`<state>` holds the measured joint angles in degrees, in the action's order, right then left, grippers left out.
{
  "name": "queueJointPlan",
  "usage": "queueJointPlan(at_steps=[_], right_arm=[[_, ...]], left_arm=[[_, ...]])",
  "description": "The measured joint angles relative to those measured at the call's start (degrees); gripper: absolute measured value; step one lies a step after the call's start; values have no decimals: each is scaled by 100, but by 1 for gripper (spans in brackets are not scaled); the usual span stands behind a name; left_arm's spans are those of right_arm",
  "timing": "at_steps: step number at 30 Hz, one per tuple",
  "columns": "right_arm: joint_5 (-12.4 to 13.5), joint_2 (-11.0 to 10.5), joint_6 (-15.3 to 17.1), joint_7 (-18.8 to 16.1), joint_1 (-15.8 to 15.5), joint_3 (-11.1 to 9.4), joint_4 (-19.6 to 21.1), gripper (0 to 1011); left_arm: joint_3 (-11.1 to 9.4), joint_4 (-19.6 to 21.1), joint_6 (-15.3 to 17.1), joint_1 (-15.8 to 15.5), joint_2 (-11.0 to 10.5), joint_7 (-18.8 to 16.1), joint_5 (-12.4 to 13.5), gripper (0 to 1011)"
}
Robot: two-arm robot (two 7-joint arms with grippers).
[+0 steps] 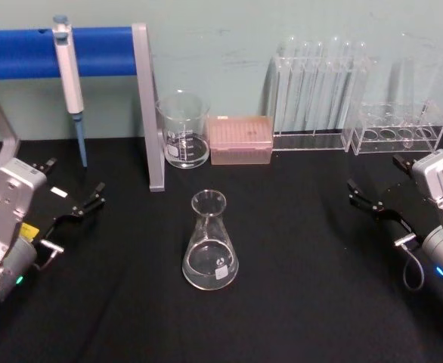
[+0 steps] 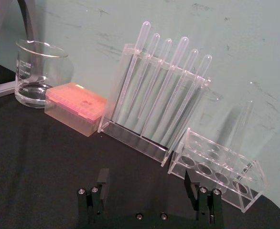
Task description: Grasp the erlenmeyer flask with one hand, shake it three times, then place it back.
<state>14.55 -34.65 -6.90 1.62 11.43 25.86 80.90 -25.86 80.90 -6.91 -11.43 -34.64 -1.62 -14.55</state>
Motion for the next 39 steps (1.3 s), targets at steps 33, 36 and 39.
queueJointPlan(at_steps=[33,36,39], right_arm=[[0,0,0,0,0,0,0,1000],[0,0,0,0,0,0,0,1000],[0,0,0,0,0,0,0,1000]], left_arm=[[0,0,0,0,0,0,0,1001],[0,0,0,0,0,0,0,1001],[0,0,0,0,0,0,0,1001]])
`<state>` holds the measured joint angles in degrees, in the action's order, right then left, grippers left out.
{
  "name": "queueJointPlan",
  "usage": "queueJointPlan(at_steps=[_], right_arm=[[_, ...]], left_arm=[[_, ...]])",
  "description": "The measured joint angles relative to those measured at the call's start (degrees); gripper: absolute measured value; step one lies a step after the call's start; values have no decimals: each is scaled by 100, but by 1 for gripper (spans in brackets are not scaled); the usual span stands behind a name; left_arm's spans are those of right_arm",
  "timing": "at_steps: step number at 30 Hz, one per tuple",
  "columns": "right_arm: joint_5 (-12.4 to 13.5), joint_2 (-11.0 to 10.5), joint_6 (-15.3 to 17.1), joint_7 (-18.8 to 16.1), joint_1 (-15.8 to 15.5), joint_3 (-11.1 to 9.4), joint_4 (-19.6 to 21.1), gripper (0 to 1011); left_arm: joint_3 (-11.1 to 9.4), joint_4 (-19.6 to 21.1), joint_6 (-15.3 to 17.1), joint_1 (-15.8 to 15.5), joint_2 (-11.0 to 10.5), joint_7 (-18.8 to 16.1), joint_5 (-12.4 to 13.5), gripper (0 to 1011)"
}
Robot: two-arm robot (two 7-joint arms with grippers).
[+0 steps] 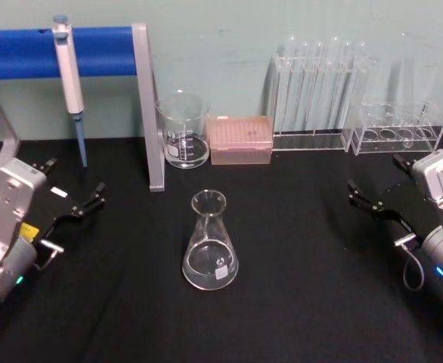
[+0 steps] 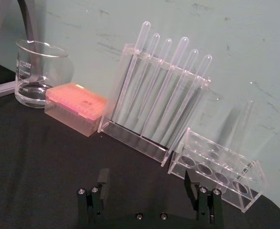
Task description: Grasp the erlenmeyer flask with one hand, shake it three times, then place it back.
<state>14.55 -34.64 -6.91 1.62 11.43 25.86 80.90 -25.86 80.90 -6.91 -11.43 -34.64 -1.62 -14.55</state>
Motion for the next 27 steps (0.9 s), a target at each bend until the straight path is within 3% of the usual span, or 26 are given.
queueJointPlan(at_steps=[12,20,27], right_arm=[[0,2,0,-17,0,-8,0,1000],[149,-63,-38,-408,-178,-167,106,1000],[500,-335,20,-898,-562,-387,534,1000]], left_arm=[[0,0,0,0,0,0,0,1001],[0,0,0,0,0,0,0,1001],[0,0,0,0,0,0,0,1001]])
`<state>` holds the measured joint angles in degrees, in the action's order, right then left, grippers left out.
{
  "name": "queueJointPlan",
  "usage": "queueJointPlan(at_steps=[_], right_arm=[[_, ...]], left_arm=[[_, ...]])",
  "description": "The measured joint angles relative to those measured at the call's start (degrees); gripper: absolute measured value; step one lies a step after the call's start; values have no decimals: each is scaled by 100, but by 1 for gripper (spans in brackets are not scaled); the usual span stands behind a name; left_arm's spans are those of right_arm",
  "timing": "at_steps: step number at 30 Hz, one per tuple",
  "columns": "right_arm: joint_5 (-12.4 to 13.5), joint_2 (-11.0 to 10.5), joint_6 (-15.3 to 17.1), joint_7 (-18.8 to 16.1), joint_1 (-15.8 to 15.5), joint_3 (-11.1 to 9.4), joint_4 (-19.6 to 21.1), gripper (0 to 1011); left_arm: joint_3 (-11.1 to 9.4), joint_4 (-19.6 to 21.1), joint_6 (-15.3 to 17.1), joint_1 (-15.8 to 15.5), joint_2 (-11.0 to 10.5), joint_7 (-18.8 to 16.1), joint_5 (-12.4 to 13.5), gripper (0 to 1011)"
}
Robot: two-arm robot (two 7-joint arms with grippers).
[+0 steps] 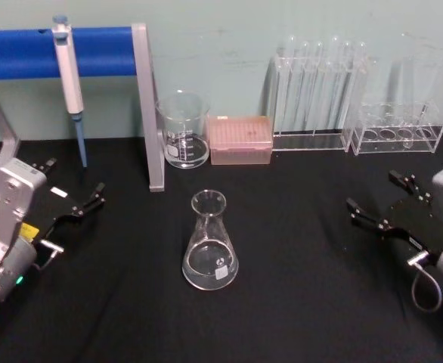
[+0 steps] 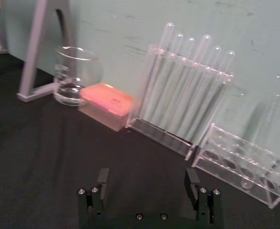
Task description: Grasp the erlenmeyer flask with one hand, shake it three times, then place it back.
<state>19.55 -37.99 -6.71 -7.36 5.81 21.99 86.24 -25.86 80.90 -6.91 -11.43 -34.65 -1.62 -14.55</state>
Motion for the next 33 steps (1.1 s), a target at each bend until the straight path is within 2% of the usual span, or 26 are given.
queueJointPlan(at_steps=[8,14,21,33], right_arm=[[366,-230,54,-448,-438,-215,511,1000],[606,-239,49,-878,-577,-246,724,1000],[724,-97,-9,-1387,-451,-148,732,1000],[661,196,-69,-2035,-111,85,523,1000]], left_arm=[[0,0,0,0,0,0,0,1001],[0,0,0,0,0,0,0,1001],[0,0,0,0,0,0,0,1001],[0,0,0,0,0,0,0,1001]])
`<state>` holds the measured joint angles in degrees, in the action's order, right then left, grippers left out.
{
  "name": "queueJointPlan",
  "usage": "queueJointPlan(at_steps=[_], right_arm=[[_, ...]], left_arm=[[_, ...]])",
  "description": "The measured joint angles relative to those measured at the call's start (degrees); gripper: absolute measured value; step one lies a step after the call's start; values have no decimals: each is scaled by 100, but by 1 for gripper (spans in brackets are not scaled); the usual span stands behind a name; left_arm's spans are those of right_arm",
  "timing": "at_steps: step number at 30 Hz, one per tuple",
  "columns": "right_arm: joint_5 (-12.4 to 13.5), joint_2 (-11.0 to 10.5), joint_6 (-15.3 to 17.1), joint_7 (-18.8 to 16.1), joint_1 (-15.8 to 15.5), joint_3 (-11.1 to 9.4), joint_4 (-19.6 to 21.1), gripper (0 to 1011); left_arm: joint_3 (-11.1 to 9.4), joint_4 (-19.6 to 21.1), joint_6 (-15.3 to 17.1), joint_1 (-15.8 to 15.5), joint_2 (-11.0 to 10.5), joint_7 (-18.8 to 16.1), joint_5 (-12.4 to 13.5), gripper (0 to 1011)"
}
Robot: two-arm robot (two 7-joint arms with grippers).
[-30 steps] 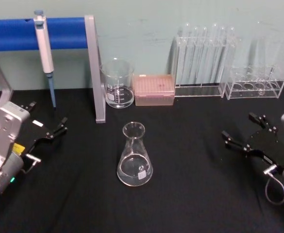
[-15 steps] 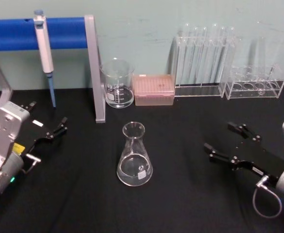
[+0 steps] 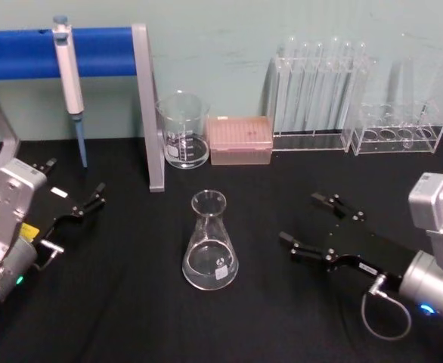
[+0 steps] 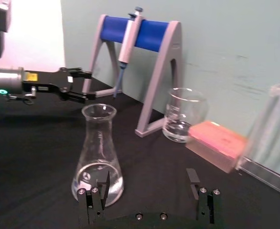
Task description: Grasp the erlenmeyer flask with one hand, shake it three times, then place it back.
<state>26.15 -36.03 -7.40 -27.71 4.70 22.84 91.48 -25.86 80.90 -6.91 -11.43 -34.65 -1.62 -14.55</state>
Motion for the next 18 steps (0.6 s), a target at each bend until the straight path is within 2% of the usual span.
queueJointPlan(at_steps=[18], right_arm=[[-184,498,-123,-878,616,344,-599,1000]], left_arm=[[0,-1,0,0,0,0,0,1001]])
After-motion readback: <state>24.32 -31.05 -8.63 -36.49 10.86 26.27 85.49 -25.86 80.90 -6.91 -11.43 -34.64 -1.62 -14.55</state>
